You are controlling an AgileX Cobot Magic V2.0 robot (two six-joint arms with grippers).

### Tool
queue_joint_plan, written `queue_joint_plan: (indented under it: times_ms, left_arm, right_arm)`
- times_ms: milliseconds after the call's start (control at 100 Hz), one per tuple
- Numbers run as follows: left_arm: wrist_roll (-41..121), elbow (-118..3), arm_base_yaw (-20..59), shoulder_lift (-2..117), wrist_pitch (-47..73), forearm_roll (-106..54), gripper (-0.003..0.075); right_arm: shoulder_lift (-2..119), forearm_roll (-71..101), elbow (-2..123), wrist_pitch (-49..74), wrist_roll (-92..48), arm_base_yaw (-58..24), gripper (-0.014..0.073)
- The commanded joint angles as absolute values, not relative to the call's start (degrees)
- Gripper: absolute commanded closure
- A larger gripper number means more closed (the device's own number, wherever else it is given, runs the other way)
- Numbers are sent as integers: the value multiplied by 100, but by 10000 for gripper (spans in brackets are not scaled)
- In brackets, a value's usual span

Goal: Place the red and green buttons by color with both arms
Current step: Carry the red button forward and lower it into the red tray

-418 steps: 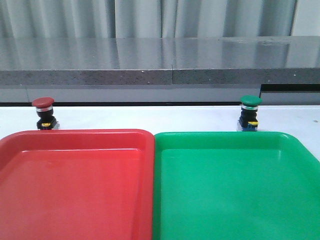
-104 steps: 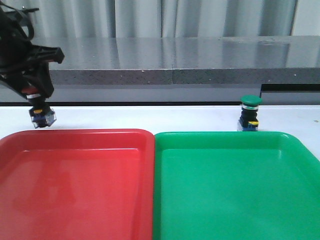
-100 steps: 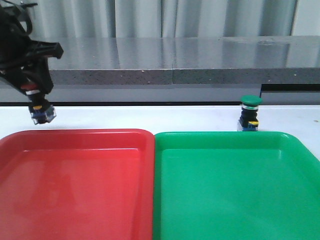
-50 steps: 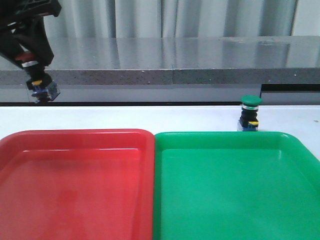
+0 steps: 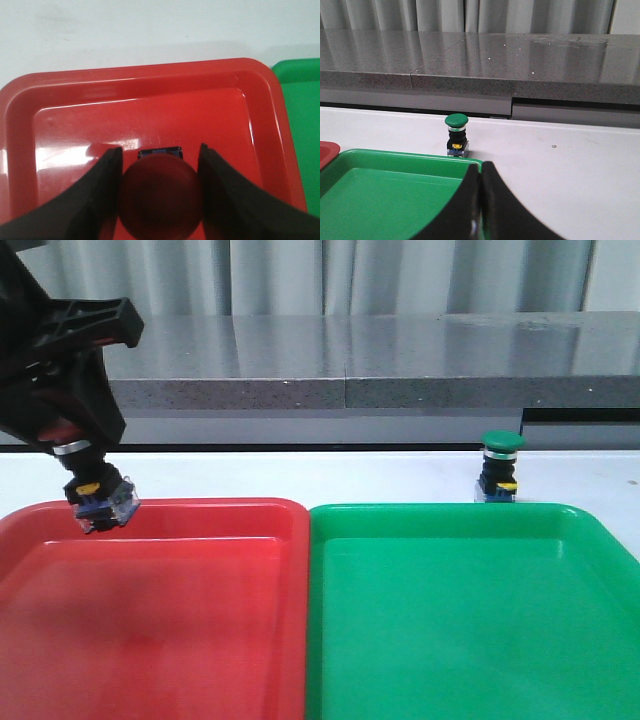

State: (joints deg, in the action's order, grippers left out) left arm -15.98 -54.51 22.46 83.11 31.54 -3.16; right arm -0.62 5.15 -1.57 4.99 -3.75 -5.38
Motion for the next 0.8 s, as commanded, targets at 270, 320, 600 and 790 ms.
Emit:
queue_joint_plan:
  times_ms: [270, 320, 600, 790]
  left_arm:
    - [-1722, -5583, 2298, 8637, 2582, -231, 627]
    - [-1722, -5583, 2298, 8726, 2572, -231, 627]
    - [-1722, -5583, 2298, 9050, 2537, -222, 627]
    - [-1722, -5583, 2298, 9149, 2514, -222, 619]
  right_arm:
    - [-164, 469, -74, 52, -391, -515, 704]
    - [-164, 469, -74, 52, -391, -515, 704]
    - [-164, 469, -74, 52, -391, -515, 704]
    - [-164, 469, -74, 52, -391, -515, 704]
